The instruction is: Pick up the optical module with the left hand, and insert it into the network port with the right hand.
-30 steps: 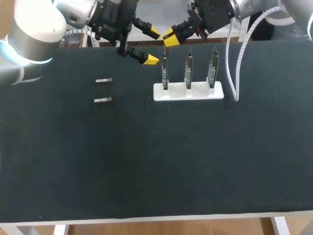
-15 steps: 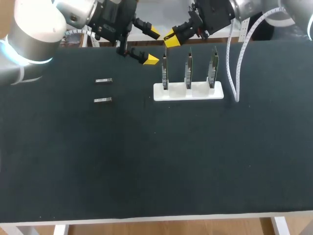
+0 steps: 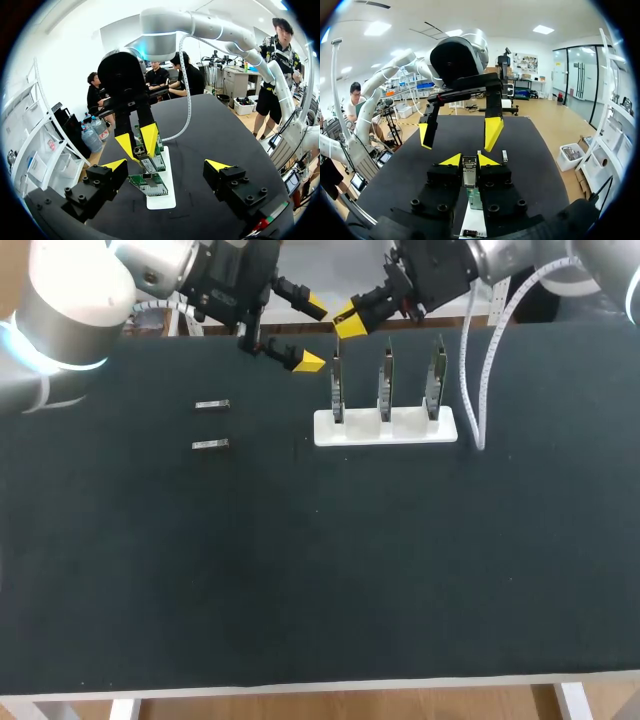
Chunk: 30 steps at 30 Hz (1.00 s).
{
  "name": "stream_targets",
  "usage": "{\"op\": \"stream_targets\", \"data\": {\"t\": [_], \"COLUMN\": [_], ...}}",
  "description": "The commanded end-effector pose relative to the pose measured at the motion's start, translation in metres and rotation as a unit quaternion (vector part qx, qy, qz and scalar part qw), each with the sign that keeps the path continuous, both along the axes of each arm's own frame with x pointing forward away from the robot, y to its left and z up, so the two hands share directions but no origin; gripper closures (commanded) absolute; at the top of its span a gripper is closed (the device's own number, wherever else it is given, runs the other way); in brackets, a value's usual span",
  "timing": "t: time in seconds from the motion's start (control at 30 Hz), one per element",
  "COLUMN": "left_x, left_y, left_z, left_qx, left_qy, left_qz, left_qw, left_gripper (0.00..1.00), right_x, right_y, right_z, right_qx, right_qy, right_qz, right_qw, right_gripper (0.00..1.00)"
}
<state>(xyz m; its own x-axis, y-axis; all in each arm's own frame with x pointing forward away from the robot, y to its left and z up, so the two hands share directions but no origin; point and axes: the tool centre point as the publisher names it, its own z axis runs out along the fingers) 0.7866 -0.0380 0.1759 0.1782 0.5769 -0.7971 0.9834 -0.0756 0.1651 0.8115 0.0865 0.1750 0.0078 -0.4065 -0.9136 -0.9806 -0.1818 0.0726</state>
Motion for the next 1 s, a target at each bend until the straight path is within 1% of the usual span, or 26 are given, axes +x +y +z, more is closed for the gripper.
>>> {"op": "stream_targets", "data": {"t": [0.03,0.3,0.73,1.0], "left_x": [0.0015,0.0015,0.0015,0.0015], "left_y": [-0.0009,-0.0009,-0.0009,-0.0009], "left_z": [0.0008,0.0008,0.0008,0.0008], "left_qx": [0.003,0.003,0.003,0.003], "left_qy": [0.001,0.001,0.001,0.001], "left_qz": [-0.001,-0.001,-0.001,-0.001], "left_qw": [1.000,1.000,1.000,1.000], "left_gripper": [0.00,0.00,0.00,0.00], "right_x": [0.0065,0.0078,0.0120,0.0125], "right_y": [0.0016,0.0050,0.0066,0.0053], "right_z": [-0.0008,-0.0051,0.0006,-0.0029], "right_qx": [0.000,0.001,0.008,0.004], "right_qy": [0.003,0.009,0.002,0.005], "right_qz": [0.006,0.006,0.004,-0.001], "right_qw": [1.000,1.000,1.000,1.000], "right_gripper": [1.00,1.00,1.00,1.00]}}
